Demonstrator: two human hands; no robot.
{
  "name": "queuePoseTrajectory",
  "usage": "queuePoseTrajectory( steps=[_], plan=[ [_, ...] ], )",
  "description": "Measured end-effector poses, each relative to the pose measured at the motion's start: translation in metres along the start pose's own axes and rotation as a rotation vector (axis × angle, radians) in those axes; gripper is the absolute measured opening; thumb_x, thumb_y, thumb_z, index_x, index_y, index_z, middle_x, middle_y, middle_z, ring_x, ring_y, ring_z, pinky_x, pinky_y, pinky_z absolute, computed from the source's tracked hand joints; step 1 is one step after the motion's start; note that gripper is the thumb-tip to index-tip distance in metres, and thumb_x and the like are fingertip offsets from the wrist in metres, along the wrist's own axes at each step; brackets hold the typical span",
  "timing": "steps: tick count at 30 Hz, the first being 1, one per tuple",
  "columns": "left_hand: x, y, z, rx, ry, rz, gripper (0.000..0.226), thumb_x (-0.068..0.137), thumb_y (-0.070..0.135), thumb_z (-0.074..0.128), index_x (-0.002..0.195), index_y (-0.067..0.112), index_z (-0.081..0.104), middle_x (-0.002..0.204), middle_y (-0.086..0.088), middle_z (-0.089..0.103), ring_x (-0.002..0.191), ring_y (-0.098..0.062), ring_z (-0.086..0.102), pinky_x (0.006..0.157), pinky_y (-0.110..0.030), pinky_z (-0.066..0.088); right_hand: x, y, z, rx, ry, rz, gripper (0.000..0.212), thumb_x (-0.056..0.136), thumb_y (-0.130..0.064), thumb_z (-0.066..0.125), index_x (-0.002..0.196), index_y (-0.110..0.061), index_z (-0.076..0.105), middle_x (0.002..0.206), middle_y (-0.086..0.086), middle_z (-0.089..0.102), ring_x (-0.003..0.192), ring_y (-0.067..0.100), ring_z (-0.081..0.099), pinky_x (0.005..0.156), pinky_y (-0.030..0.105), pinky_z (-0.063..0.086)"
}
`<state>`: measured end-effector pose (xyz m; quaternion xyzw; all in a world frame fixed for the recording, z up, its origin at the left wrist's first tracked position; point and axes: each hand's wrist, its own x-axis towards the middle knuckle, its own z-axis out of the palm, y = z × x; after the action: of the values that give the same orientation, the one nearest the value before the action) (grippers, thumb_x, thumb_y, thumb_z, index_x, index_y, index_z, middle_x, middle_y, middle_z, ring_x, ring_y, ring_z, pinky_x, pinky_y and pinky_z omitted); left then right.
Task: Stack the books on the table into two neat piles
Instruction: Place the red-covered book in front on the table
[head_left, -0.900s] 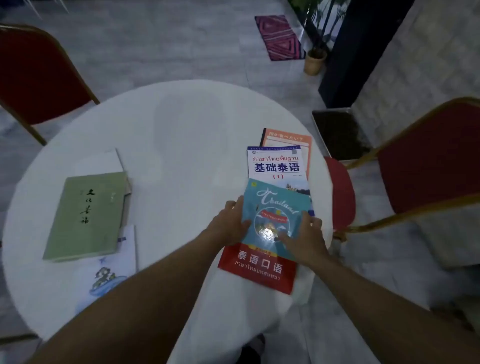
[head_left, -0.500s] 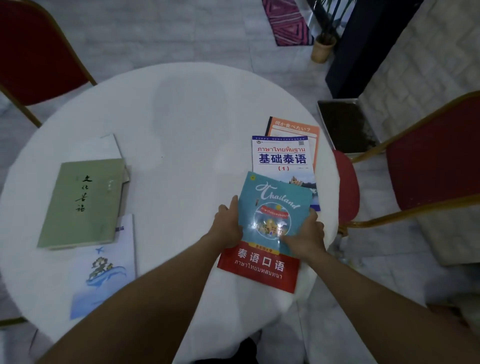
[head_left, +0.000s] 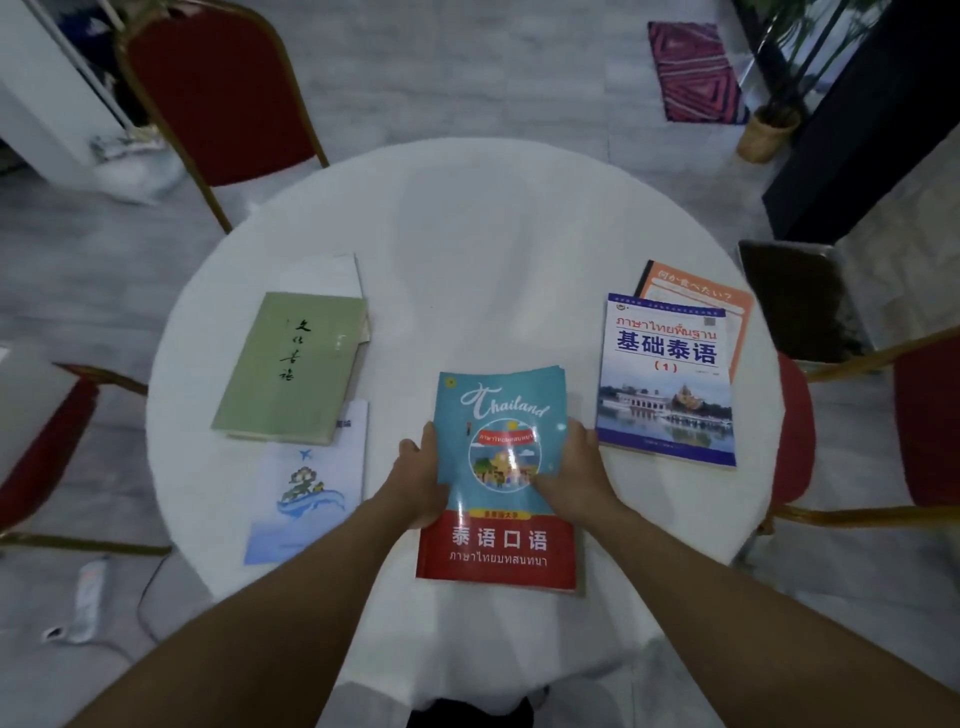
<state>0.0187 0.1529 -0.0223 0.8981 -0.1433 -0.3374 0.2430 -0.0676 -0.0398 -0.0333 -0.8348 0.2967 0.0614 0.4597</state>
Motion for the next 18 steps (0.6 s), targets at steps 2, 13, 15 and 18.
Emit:
queuePoseTrajectory(
  steps=[2, 13, 15, 18],
  plan=[
    [-0.005, -0.014, -0.001, 0.016, 0.01, -0.034, 0.078, 0.09, 0.024, 0.063, 0.15, 0.015, 0.015, 0.129, -0.019, 0.039, 0.122, -0.037, 0.05, 0.097, -0.042, 0.049, -0.001, -0.004, 0.012, -0.028, -0.006, -0.019, 0.074, 0.077, -0.016, 0.085, 0.139, -0.013, 0.045, 0.13, 0.011, 0.051, 0.114, 0.024, 0.058, 0.092, 0.034, 0.055],
    [-0.001, -0.026, 0.01, 0.186, 0.038, -0.027, 0.072, 0.091, 0.023, 0.064, 0.145, 0.004, 0.02, 0.137, -0.013, 0.03, 0.125, -0.024, 0.038, 0.098, -0.031, 0.043, 0.002, 0.004, 0.029, -0.406, -0.091, 0.083, 0.103, 0.083, -0.042, 0.074, 0.156, -0.01, 0.009, 0.143, 0.011, 0.027, 0.133, 0.028, 0.029, 0.108, 0.036, 0.036],
    [0.001, -0.027, 0.009, 0.216, 0.03, -0.021, 0.075, 0.091, 0.024, 0.064, 0.146, 0.003, 0.018, 0.138, -0.014, 0.029, 0.126, -0.025, 0.037, 0.101, -0.032, 0.042, 0.003, 0.006, 0.029, -0.419, -0.105, 0.079, 0.104, 0.083, -0.045, 0.073, 0.156, -0.01, 0.008, 0.144, 0.011, 0.027, 0.134, 0.027, 0.028, 0.109, 0.036, 0.036],
    [0.002, -0.026, 0.006, 0.264, 0.03, -0.002, 0.08, 0.089, 0.025, 0.066, 0.148, 0.003, 0.016, 0.14, -0.014, 0.029, 0.129, -0.025, 0.034, 0.103, -0.033, 0.042, 0.004, 0.007, 0.027, -0.453, -0.124, 0.068, 0.104, 0.084, -0.047, 0.071, 0.157, -0.011, 0.008, 0.147, 0.012, 0.026, 0.136, 0.028, 0.028, 0.111, 0.038, 0.035]
  ],
)
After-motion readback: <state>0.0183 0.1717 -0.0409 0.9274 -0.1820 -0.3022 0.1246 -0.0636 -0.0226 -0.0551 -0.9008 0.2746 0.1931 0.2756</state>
